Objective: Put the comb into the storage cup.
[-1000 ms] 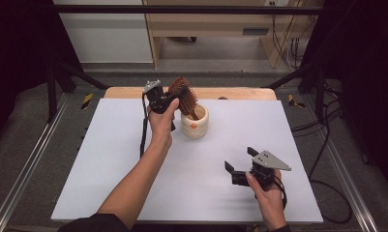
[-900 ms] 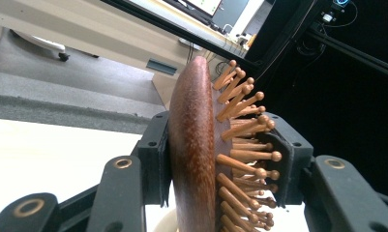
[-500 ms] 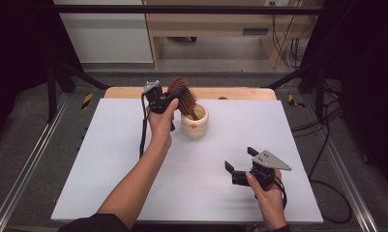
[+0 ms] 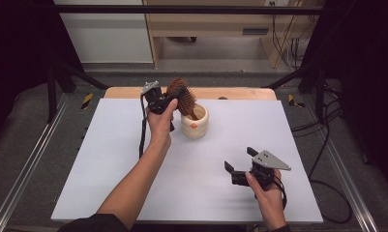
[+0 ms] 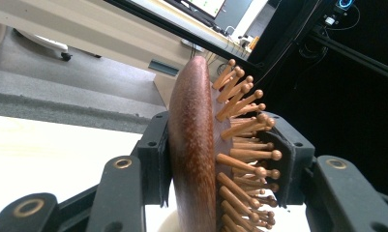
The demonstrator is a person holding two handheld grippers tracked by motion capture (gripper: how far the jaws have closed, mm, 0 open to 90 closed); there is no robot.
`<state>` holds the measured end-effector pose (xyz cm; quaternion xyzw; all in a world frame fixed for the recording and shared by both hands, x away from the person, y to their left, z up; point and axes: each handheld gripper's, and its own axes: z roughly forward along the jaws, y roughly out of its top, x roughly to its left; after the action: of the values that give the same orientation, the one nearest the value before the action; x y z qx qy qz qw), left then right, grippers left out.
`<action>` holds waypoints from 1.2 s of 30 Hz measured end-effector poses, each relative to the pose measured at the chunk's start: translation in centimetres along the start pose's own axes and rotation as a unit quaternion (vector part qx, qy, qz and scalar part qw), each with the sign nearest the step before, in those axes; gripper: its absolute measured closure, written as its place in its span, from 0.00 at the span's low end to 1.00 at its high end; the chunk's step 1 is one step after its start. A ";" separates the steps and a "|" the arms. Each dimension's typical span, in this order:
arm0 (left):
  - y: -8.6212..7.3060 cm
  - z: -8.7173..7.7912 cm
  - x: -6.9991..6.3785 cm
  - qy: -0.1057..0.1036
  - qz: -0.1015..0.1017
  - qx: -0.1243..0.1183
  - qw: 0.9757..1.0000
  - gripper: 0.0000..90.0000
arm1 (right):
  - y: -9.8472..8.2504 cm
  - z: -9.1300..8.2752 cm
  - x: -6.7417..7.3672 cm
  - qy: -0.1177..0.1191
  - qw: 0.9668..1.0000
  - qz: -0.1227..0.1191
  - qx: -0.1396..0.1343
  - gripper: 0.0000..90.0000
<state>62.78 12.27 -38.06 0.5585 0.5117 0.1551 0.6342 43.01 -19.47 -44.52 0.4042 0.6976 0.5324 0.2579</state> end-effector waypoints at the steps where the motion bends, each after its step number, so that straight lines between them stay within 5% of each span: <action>1: 0.0 0.0 0.0 0.000 -0.001 0.000 1.000 0.55 | 0.0 0.0 0.0 0.000 1.000 0.000 0.000 0.03; 36: -0.1 0.0 0.0 0.002 0.009 -0.002 1.000 0.52 | -0.1 0.1 0.0 0.003 1.000 0.000 0.004 0.03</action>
<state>62.79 12.25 -38.18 0.5615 0.5080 0.1625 0.6327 43.08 -19.41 -44.61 0.4038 0.7004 0.5310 0.2539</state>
